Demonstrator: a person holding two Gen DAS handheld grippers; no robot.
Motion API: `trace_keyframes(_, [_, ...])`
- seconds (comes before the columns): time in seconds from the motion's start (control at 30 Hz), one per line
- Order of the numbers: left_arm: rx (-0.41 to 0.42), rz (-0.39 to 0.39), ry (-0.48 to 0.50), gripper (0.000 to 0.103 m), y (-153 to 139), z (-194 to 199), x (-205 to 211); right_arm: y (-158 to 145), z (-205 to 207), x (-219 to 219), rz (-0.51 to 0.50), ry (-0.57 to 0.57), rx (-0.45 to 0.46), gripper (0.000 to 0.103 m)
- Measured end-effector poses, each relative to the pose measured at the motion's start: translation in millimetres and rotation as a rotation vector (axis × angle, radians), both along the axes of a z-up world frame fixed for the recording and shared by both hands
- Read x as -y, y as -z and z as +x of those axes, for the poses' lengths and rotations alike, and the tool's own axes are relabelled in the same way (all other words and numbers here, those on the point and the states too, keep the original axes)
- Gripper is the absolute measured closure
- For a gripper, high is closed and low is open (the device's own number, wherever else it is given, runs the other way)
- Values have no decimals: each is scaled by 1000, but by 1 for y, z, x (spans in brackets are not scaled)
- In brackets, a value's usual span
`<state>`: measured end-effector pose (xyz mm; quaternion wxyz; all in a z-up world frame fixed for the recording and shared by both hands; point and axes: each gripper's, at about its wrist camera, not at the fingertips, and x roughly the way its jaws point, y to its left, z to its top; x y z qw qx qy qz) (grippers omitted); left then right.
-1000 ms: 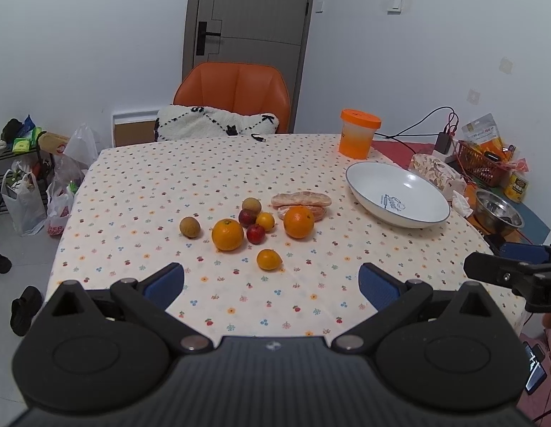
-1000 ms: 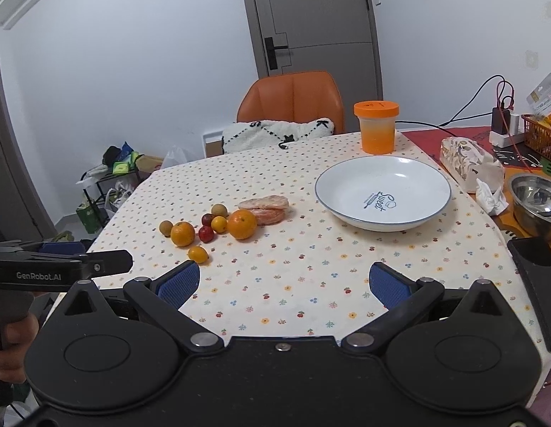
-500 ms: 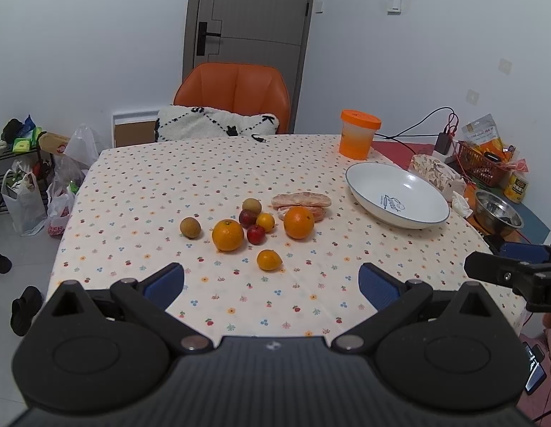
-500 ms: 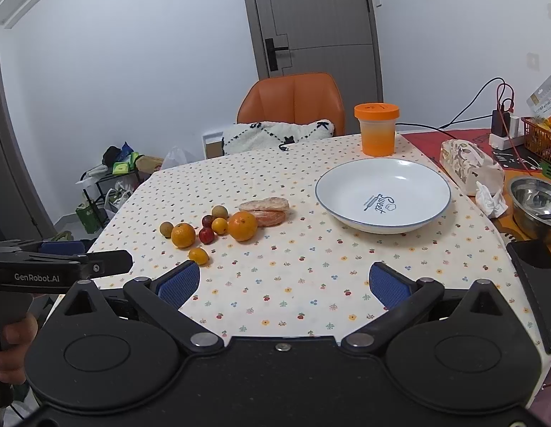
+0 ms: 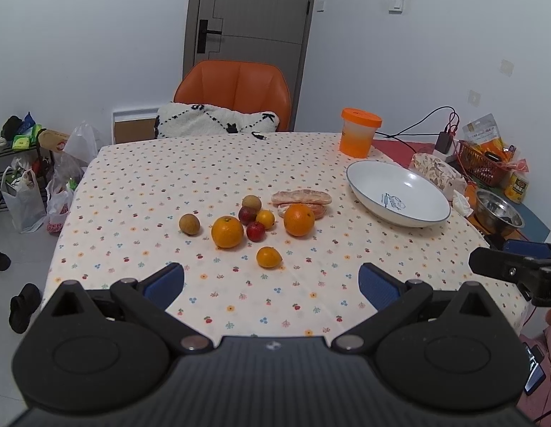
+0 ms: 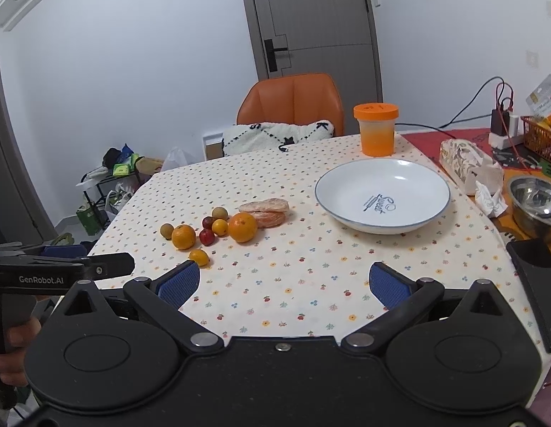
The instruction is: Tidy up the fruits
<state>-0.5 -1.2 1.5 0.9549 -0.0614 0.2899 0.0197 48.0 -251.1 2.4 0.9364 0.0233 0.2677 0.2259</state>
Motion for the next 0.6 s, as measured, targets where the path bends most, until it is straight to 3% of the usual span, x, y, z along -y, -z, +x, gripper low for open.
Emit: trace_keyframes(0.6, [35, -21, -18, 0, 0, 4, -9, 4, 10, 2, 11, 4, 2, 0])
